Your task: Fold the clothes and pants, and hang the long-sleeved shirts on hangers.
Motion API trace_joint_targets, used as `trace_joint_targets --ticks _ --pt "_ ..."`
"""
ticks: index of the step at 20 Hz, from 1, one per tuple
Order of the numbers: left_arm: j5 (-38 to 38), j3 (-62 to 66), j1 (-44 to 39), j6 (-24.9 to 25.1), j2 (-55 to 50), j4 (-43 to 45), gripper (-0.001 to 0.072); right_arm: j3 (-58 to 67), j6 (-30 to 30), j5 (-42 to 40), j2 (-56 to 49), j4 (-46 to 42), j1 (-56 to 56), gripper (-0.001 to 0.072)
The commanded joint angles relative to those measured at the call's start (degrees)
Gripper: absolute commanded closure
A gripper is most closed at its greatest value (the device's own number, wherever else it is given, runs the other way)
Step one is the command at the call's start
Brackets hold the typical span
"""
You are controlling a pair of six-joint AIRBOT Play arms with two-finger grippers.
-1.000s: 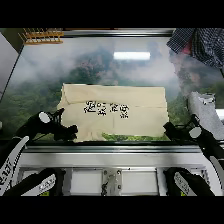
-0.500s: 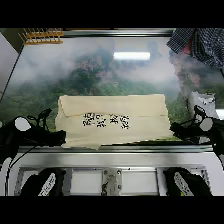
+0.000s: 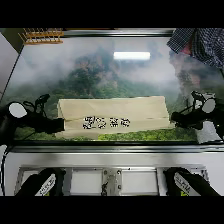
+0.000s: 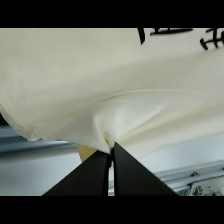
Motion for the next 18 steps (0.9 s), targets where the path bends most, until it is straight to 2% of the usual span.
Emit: trace_joint_targets --ticks 1,6,9,10,11,12,13,14,16,17,18 --pt "3.1 8.8 0.7 2.1 -10.6 0.1 0.07 8.9 -0.3 -1.5 -9.9 0.0 2.2 0.0706" --pt "5.7 19.7 0.5 3.7 -24.4 -0.1 0.07 21.2 -0.3 -4.1 -23.1 0.5 3.7 0.0705" --pt "6.5 26.2 0.5 3.7 -31.1 -0.3 0.0698 25.2 -0.2 -10.4 -27.3 3.3 3.7 0.0701" --pt "7.2 28.6 0.7 3.5 -33.1 -0.5 0.0515 25.6 -0.3 -14.0 -27.7 5.0 3.7 0.0694" --pt "8.0 31.0 0.7 2.4 -34.7 -0.5 0.022 25.8 -0.3 -17.7 -27.7 7.2 3.7 0.0678" --pt "9.1 33.5 0.7 0.5 -36.0 -0.5 0.014 26.3 -0.6 -20.1 -27.7 9.2 3.7 0.0499" --pt "9.4 35.6 0.7 -0.1 -36.6 -0.6 0.014 26.7 -2.4 -21.4 -27.5 10.5 3.6 0.0193" --pt "9.5 37.2 0.7 0.0 -36.7 -1.3 0.014 27.2 -5.4 -21.2 -27.1 10.7 3.3 0.0097" --pt "9.8 37.6 0.7 0.2 -35.9 -3.4 0.0146 27.1 -12.0 -17.6 -26.2 10.7 1.6 0.0097" --pt "10.7 36.3 0.4 0.2 -34.9 -3.4 0.0276 27.0 -15.6 -14.3 -26.2 10.7 0.0 0.0096" --pt "12.2 34.0 -0.1 0.2 -33.5 -3.4 0.0455 26.1 -18.1 -11.7 -26.2 10.8 -1.9 0.0097"
